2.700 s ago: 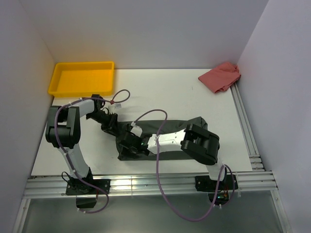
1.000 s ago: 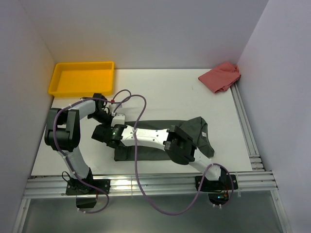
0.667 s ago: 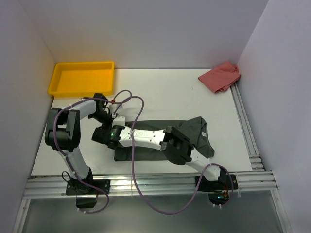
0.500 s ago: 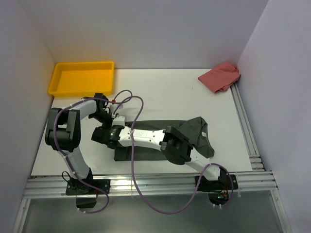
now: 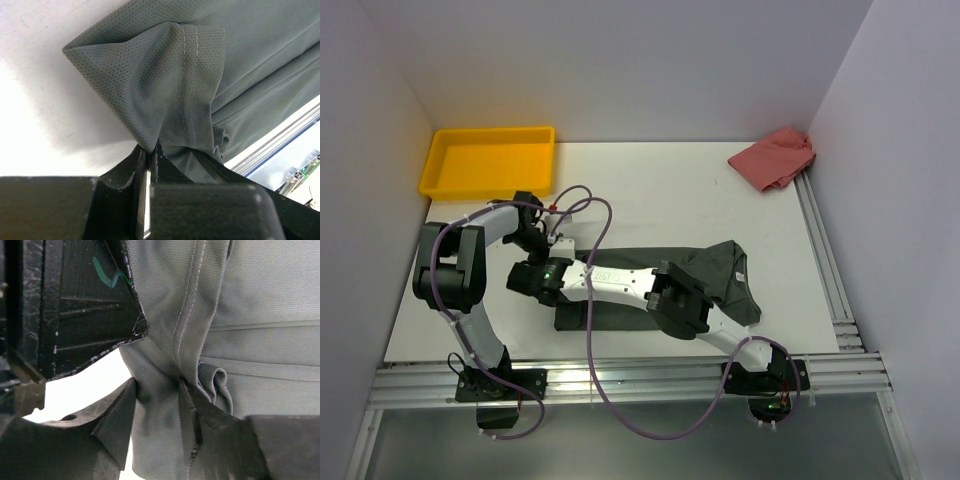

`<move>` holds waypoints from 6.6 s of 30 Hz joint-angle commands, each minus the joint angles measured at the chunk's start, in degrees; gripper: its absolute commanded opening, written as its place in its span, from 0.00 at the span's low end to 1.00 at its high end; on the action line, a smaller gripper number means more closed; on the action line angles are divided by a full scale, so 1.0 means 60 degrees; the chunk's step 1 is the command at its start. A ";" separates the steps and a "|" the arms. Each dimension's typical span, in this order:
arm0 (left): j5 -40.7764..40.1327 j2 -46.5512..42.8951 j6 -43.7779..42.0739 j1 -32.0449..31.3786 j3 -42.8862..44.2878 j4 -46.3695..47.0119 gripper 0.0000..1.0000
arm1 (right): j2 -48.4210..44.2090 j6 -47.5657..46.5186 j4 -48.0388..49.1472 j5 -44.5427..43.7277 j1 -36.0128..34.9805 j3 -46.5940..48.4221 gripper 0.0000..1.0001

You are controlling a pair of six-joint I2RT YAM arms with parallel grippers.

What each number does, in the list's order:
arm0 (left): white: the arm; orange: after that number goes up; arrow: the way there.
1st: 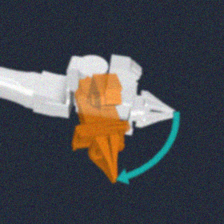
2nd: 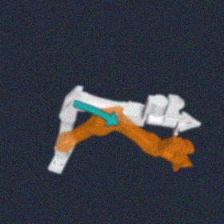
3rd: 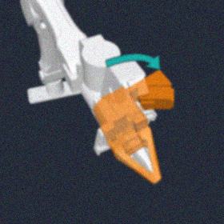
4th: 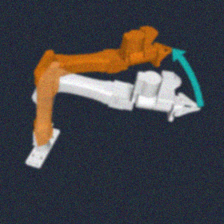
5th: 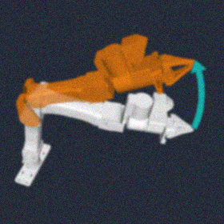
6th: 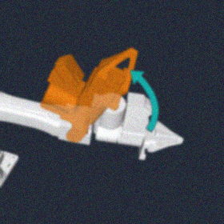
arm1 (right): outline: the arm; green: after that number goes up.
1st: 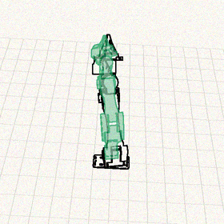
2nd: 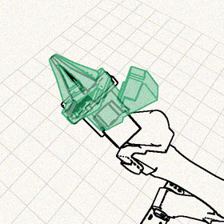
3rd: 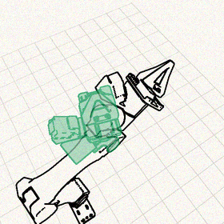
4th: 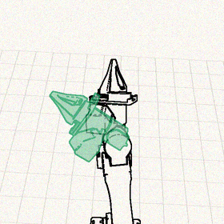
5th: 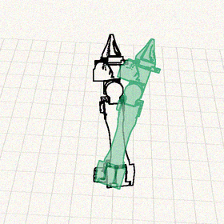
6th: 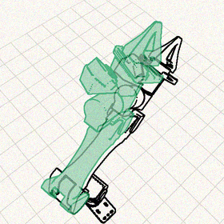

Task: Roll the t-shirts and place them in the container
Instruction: Roll the tshirt

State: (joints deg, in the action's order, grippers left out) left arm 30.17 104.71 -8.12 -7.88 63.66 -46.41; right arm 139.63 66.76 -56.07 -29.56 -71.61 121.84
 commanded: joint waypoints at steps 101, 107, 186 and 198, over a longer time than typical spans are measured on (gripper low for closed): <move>-0.0737 0.0127 0.0079 0.0039 0.1211 -0.0263 0.00 | -0.2899 0.0972 0.2595 0.0562 -0.0397 -0.3990 0.47; -0.0752 0.0156 0.0079 -0.0005 0.1241 -0.0292 0.00 | -0.2077 0.1017 0.1759 0.0445 -0.0705 -0.2847 0.47; 0.1431 -0.0357 -0.0639 0.1284 0.0377 -0.0440 0.25 | -0.3131 0.5235 1.9453 0.4106 0.0495 -1.3363 0.00; 0.1153 0.0434 -0.0156 0.1284 0.0010 0.0440 0.13 | -0.3336 0.5031 1.8912 0.4077 0.0495 -1.3320 0.00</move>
State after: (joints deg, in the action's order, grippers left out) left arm 36.58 106.28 -10.02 -0.45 63.96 -46.17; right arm 119.61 97.01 58.22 -4.43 -68.95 41.89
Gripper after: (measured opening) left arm 0.126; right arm 0.029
